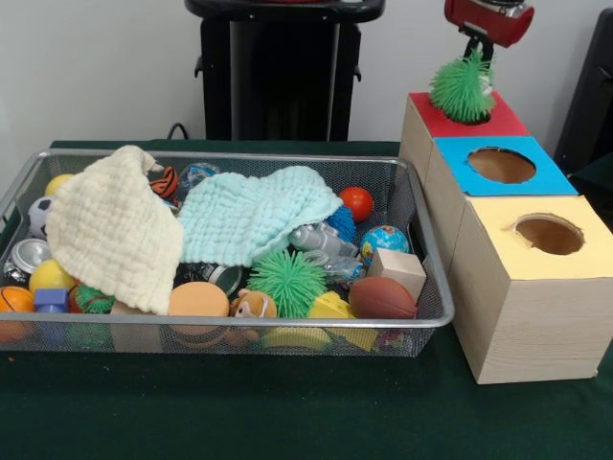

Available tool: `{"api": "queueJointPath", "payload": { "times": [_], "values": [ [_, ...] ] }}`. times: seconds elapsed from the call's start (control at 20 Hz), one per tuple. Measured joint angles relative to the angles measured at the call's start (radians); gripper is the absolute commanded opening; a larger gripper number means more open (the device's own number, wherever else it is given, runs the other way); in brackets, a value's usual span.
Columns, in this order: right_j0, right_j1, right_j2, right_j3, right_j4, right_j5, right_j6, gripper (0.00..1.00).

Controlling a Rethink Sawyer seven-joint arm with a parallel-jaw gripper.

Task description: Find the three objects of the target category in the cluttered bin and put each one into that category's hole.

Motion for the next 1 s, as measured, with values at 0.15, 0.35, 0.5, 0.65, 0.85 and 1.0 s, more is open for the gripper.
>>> {"api": "queueJointPath", "payload": {
  "times": [0.15, 0.35, 0.5, 0.65, 0.85, 1.0],
  "values": [
    [-0.001, 0.010, 0.000, -0.001, 0.008, -0.014, 0.000, 0.00],
    [-0.001, 0.020, 0.001, -0.005, 0.025, -0.016, 0.000, 0.00],
    [0.000, 0.028, 0.001, -0.013, 0.039, -0.016, 0.000, 0.00],
    [0.010, 0.042, -0.001, -0.027, 0.058, -0.016, 0.000, 0.00],
    [0.041, 0.062, -0.013, -0.052, 0.082, -0.016, 0.003, 0.00],
    [0.078, 0.084, -0.032, -0.084, 0.096, -0.016, 0.016, 0.00]
  ]
}}
